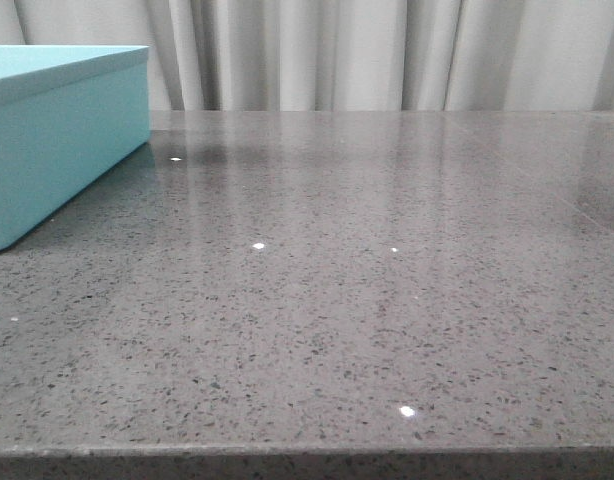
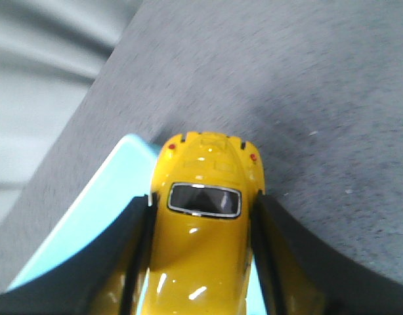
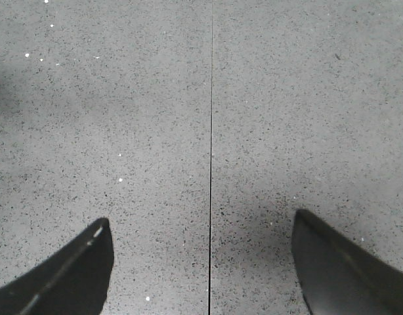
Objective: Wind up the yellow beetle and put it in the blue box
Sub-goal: 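Carry the beetle over the blue box and lower it inside with the left gripper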
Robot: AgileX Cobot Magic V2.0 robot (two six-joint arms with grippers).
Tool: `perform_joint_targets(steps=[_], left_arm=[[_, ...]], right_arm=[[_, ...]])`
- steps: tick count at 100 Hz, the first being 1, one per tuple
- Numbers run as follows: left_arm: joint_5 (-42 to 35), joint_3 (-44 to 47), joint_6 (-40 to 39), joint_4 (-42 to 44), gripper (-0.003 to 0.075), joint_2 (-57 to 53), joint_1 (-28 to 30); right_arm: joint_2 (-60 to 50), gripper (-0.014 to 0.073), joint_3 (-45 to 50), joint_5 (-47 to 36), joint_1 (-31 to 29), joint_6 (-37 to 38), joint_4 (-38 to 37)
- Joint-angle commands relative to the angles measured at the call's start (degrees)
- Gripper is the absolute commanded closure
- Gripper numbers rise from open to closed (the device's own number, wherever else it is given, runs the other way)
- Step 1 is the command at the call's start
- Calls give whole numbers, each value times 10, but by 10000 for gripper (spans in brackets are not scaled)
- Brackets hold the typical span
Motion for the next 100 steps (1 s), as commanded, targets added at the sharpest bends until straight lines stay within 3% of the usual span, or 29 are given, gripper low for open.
perform_joint_targets(steps=[1,23,42,87,100], left_arm=[[3,-11,-44,1,603,-33,39],[3,51,-47,-82,603,-32,145],[3,122,-47,-93,603,-14,192],[3,169,-47,-115,597,47,205],[3,169,-47,-117,528,48,205]], right_arm=[[-17,32,-13,-34,-1,-4,-11],[-17,32,-13,-35,-1,-4,-11],[-17,32,-13,-35,-1,-4,-9],[-17,32,-13,-35,-1,-4,-9],[-17,32,-13,-36,-1,-4,-9]])
